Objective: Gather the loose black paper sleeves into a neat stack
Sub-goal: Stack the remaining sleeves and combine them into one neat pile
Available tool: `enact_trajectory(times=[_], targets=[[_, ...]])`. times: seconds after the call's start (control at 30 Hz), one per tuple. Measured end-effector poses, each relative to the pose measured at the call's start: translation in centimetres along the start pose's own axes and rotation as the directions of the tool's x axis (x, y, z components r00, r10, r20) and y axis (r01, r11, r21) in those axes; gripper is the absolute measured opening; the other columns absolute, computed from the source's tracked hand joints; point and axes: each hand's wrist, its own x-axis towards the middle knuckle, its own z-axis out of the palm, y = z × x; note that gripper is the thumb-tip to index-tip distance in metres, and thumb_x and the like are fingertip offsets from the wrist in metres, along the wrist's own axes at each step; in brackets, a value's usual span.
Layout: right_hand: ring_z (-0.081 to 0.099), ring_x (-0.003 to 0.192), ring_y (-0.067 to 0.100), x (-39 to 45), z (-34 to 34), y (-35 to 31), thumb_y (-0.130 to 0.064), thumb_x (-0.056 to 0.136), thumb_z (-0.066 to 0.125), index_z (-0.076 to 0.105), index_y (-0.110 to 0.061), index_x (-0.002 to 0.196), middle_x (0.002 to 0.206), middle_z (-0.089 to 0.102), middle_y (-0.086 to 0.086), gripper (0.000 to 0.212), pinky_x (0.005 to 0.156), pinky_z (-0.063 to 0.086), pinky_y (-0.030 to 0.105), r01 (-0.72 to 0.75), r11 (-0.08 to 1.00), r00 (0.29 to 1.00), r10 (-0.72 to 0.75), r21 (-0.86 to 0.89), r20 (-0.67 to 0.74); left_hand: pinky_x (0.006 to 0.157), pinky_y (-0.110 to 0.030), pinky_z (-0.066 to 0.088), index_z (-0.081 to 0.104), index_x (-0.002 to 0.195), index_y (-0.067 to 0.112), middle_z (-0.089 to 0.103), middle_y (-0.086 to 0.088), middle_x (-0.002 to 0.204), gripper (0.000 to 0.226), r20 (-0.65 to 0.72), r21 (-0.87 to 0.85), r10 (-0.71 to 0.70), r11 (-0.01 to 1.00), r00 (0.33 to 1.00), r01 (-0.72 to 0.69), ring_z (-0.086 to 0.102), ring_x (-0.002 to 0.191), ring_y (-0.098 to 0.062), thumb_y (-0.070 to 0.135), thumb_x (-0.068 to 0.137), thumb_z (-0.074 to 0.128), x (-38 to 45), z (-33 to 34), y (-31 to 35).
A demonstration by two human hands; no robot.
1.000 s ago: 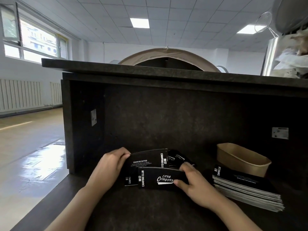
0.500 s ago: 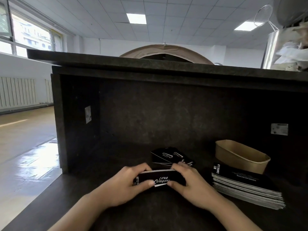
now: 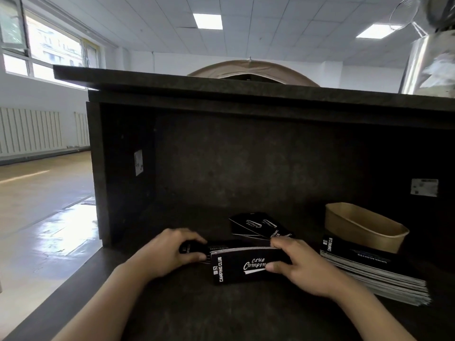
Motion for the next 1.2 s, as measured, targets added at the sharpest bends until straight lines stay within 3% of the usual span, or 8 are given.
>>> enact_trajectory(times=[0.13, 0.27, 0.4, 0.5, 0.67, 0.8, 1.0, 1.2], targets=[[0.054, 0.090, 0.000, 0.1, 0.1, -0.1, -0.030, 0.088, 0.066, 0.051, -0.032, 0.079, 0.093, 0.055, -0.011, 0.018, 0.078, 0.040, 0.014, 0.025, 1.000, 0.999, -0.026, -0.010, -0.028, 0.095, -0.021, 0.046, 0.063, 0.114, 0.040, 0.064, 0.027, 0.109, 0.059, -0.082, -0.030, -0.001, 1.000, 0.997, -0.002, 0.058, 0.103, 0.008, 0.079, 0.076, 0.038, -0.1, 0.2, -0.1], [0.051, 0.099, -0.003, 0.1, 0.9, -0.1, -0.035, 0.089, 0.063, 0.056, -0.027, 0.099, 0.104, 0.052, -0.016, 0.015, 0.093, 0.045, 0.025, -0.010, 1.000, 0.999, 0.010, -0.002, -0.032, 0.082, -0.032, 0.051, 0.066, 0.091, 0.033, 0.070, 0.014, 0.084, 0.027, -0.203, -0.067, -0.024, 0.998, 0.979, 0.011, 0.064, 0.081, -0.002, 0.044, 0.098, 0.043, 0.1, 0.3, -0.1], [0.030, 0.137, 0.000, 0.2, 1.6, -0.2, -0.041, 0.090, 0.061, 0.005, -0.032, 0.153, 0.144, 0.033, -0.021, 0.085, 0.118, 0.025, 0.029, -0.126, 0.990, 0.992, 0.127, 0.065, -0.022, 0.076, -0.033, 0.053, 0.065, 0.078, 0.025, 0.068, 0.004, 0.076, 0.029, -0.238, -0.271, -0.014, 0.961, 0.971, -0.053, 0.065, 0.075, -0.009, 0.031, 0.099, 0.046, -0.5, -0.1, 2.2], [0.025, 0.140, 0.001, 0.1, 1.9, -0.2, -0.039, 0.090, 0.062, -0.019, -0.050, 0.145, 0.148, 0.029, -0.022, 0.098, 0.120, 0.020, 0.034, -0.121, 0.983, 0.992, 0.124, 0.135, -0.007, 0.079, -0.035, 0.054, 0.068, 0.086, 0.024, 0.070, 0.001, 0.082, 0.034, -0.135, -0.393, 0.027, 0.916, 0.990, -0.078, 0.067, 0.080, -0.010, 0.033, 0.101, 0.039, -1.1, 0.4, 4.5], [0.051, 0.109, -0.002, 0.5, 1.9, -0.5, -0.030, 0.086, 0.066, 0.051, -0.054, 0.104, 0.109, 0.057, -0.020, 0.034, 0.095, 0.039, 0.025, 0.016, 0.997, 0.995, -0.008, 0.076, -0.104, 0.091, -0.030, 0.052, 0.063, 0.115, 0.026, 0.071, 0.004, 0.107, 0.037, -0.063, -0.531, 0.155, 0.831, 0.986, -0.164, 0.066, 0.103, -0.010, 0.043, 0.101, 0.034, -1.7, 1.8, 6.3], [0.055, 0.093, -0.001, 0.7, 1.9, -0.7, -0.026, 0.084, 0.067, 0.053, -0.035, 0.083, 0.093, 0.057, -0.014, 0.017, 0.081, 0.042, 0.021, 0.043, 0.997, 0.992, -0.034, 0.069, -0.125, 0.092, -0.031, 0.051, 0.065, 0.111, 0.027, 0.071, 0.006, 0.105, 0.046, -0.094, -0.529, 0.114, 0.836, 0.989, -0.147, 0.066, 0.101, -0.007, 0.052, 0.099, 0.028, -1.0, 1.4, 5.9], [0.060, 0.090, 0.002, 0.3, 0.6, -1.0, -0.024, 0.087, 0.067, 0.056, -0.025, 0.083, 0.089, 0.064, -0.008, 0.012, 0.081, 0.047, 0.020, 0.029, 0.994, 0.999, -0.025, 0.103, -0.041, 0.093, -0.011, 0.042, 0.056, 0.110, 0.055, 0.060, 0.032, 0.114, 0.066, -0.057, -0.258, 0.022, 0.965, 0.998, -0.036, 0.052, 0.108, 0.018, 0.091, 0.056, 0.044, -0.4, -1.5, 0.9], [0.062, 0.085, 0.005, -0.1, -0.2, -0.9, -0.027, 0.085, 0.069, 0.056, -0.022, 0.078, 0.086, 0.066, -0.001, 0.016, 0.081, 0.049, 0.031, 0.008, 0.994, 1.000, -0.010, 0.110, 0.016, 0.099, -0.013, 0.039, 0.055, 0.119, 0.048, 0.058, 0.025, 0.120, 0.047, 0.028, -0.015, 0.010, 1.000, 1.000, -0.009, 0.053, 0.113, 0.006, 0.053, 0.076, 0.072, -0.1, 0.3, -0.7]])
